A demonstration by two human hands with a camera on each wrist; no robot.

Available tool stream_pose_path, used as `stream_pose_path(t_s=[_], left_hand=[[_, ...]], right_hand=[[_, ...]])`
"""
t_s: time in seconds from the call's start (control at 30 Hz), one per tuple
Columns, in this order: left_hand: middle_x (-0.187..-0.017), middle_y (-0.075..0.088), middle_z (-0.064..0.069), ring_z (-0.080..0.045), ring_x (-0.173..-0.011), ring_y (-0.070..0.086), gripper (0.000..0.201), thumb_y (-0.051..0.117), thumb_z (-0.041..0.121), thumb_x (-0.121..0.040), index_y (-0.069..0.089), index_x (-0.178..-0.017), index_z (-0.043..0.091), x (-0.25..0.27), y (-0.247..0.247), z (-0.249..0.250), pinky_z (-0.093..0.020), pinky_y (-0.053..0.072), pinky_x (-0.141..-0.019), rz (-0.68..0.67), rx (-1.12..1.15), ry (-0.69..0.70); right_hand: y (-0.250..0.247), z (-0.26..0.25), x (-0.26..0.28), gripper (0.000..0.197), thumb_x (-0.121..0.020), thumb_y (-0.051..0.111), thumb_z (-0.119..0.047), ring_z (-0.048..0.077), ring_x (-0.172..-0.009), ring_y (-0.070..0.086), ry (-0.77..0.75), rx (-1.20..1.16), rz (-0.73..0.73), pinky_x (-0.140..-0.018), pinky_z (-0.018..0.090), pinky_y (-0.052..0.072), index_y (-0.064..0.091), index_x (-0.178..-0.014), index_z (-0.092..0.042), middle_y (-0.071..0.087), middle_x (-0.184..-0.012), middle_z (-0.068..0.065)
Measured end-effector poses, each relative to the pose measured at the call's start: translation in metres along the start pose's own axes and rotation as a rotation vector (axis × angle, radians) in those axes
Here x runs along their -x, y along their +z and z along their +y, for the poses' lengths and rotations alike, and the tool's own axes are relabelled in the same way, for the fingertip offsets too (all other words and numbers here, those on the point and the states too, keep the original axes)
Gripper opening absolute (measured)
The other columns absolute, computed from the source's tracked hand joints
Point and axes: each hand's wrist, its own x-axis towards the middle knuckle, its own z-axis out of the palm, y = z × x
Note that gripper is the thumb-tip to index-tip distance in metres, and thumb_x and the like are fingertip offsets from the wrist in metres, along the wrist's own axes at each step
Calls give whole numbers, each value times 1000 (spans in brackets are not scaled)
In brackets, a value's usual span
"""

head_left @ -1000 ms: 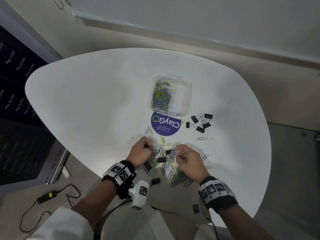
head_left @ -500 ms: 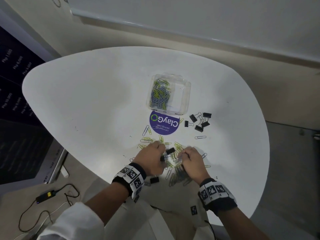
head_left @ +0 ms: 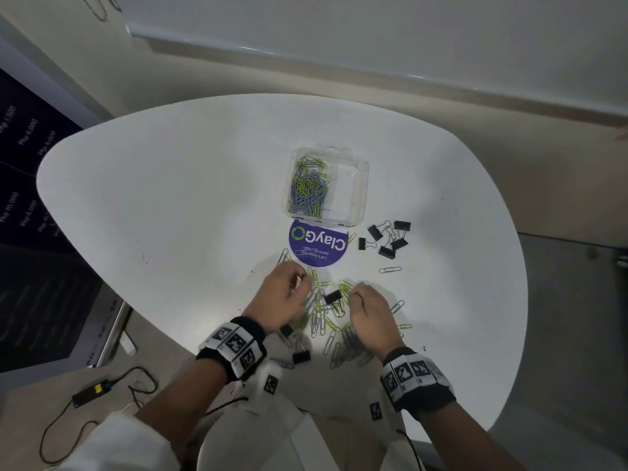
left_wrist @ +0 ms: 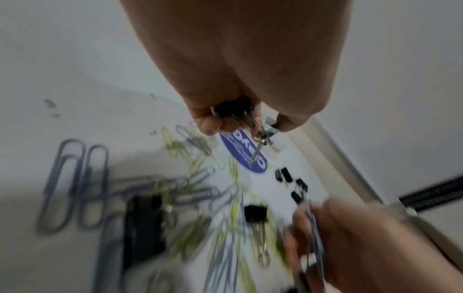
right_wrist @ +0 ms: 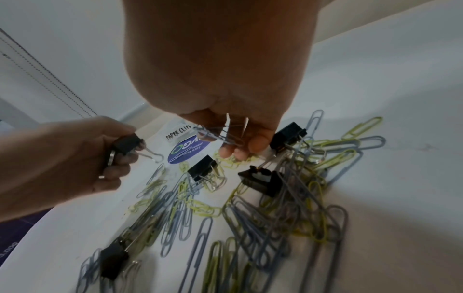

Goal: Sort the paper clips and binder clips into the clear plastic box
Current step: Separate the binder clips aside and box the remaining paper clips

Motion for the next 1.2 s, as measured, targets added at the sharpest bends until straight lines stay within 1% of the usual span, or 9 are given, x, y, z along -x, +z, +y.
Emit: stream_pose_path(t_s=[0.2,0.3,0.4,0.63,0.8,0.9,1.03,1.13,1.2], left_hand=[[-87,51,-2,-20,-76,50,22,55,33,-92,47,-94,12,-56,-45,-18,-25,34,-63,188,-208,-52],[-91,47,-6,-25,-81,49,23,57,27,-90,47,-94,7,-79,-53,-21,-28,34,-69,155,-325,-35],[-95,49,-10,-25,-84,48,22,58,25,-89,49,-95,6,-87,-44,-12,-35,43,-71,70,-450,50],[-110,47,-16,-33,-101,42,31,59,20,-87,52,-113,3,-90,-36,-12,-46,43,-84,135,-585,-11],[-102,52,-6,-28,-95,47,21,61,19,-81,58,-101,13,-72,-26,-6,-44,32,-91,229,-768,143],[-104,55,-7,-28,-92,52,22,57,7,-80,60,-102,10,-54,-7,-3,-41,40,-83,134,-728,207],[-133,46,-15,-32,-116,47,50,56,9,-80,48,-129,4,-19,17,-7,-43,49,-88,1,-685,117],[-147,32,-17,-32,-136,32,59,52,19,-89,31,-142,2,4,27,-13,-43,41,-106,-85,-681,107],[-148,32,-18,-32,-137,31,56,50,22,-94,32,-143,1,13,29,-17,-42,37,-111,-121,-660,173]], right_hand=[[-2,-6,4,20,-97,39,-17,15,-65,52,46,4,-25,-61,32,45,52,-83,-14,60,-74,4],[-1,-3,5,20,-97,40,-16,13,-67,51,39,6,-21,-62,28,42,52,-82,-14,58,-74,3],[0,0,7,21,-98,41,-21,17,-72,53,34,-15,-20,-66,33,44,51,-80,-15,57,-76,2],[-4,6,5,16,-91,51,-32,14,-77,51,-44,172,-27,-66,32,47,51,-84,-18,53,-83,-4],[-6,11,10,16,-87,53,-41,12,-89,47,-113,371,-37,-70,27,46,55,-85,-26,52,-91,-9],[-9,9,8,24,-87,51,-50,9,-97,44,-156,421,73,-72,27,49,61,-95,-30,53,-100,-12],[-14,1,-14,44,-90,51,-37,15,-117,42,-227,329,127,-95,35,48,56,-131,-21,53,-131,-7],[-14,-6,-39,62,-91,51,-32,19,-132,31,-251,352,49,-114,35,34,38,-149,-16,38,-154,-2],[-13,-12,-51,66,-93,48,-35,22,-135,26,-231,402,5,-118,36,26,29,-153,-15,24,-162,-1]])
